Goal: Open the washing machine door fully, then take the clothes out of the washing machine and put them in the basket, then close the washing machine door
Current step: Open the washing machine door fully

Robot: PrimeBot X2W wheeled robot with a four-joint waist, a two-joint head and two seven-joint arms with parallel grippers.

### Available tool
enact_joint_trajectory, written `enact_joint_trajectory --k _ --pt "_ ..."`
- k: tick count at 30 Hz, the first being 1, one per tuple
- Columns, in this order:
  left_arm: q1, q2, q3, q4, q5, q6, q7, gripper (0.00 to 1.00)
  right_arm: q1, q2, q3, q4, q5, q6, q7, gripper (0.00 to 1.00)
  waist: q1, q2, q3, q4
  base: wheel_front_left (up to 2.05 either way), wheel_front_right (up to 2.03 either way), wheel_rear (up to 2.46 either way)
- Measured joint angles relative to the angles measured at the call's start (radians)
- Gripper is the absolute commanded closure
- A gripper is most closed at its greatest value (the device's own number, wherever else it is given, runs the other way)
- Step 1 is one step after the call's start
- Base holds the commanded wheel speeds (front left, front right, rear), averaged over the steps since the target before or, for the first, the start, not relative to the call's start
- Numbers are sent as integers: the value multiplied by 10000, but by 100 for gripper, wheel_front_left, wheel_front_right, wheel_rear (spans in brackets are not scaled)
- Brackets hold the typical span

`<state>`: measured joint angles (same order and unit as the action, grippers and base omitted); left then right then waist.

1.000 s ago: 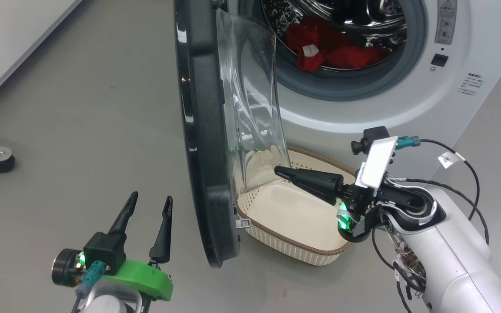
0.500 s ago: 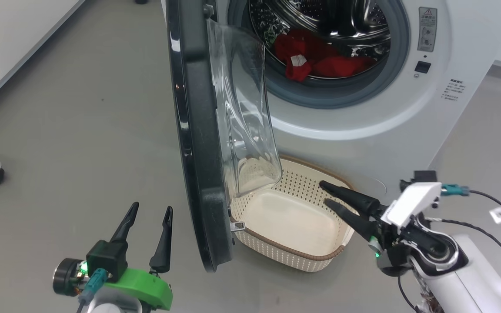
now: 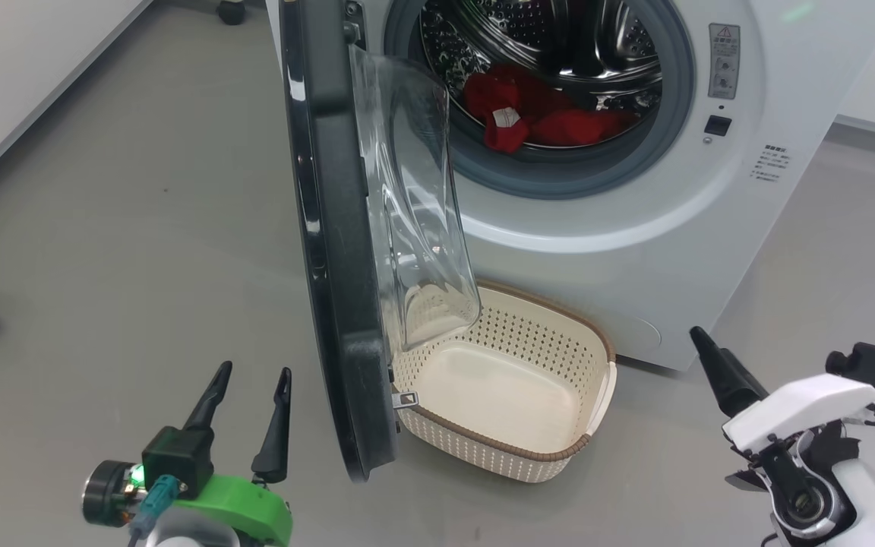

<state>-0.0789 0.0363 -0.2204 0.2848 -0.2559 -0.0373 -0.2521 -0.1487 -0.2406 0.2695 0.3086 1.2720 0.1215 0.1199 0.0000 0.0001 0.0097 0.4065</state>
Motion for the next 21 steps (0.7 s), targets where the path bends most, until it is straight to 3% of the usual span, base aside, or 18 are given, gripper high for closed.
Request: enact_joint_trajectory --k 5,8,12,18,21 --pt "17 13 188 0 27 15 0 0 336 -476 96 -12 -2088 -17 -1791 0 0 0 -36 -134 0 0 0" --pt "17 12 186 2 27 15 0 0 479 -938 36 6 -3266 -487 -2878 0 0 0 -50 -178 0 0 0" --pt "17 12 194 4 27 13 0 0 604 -1055 19 31 -4489 -1256 -4169 0 0 0 -53 -228 0 0 0" --pt "17 12 207 21 59 12 0 0 749 -1434 73 -19 -6153 -2314 -3933 0 0 0 -66 -295 0 0 0" --pt "18 12 234 36 69 12 0 0 908 -1390 134 -104 -6629 -2376 -3870 0 0 0 -80 -316 0 0 0"
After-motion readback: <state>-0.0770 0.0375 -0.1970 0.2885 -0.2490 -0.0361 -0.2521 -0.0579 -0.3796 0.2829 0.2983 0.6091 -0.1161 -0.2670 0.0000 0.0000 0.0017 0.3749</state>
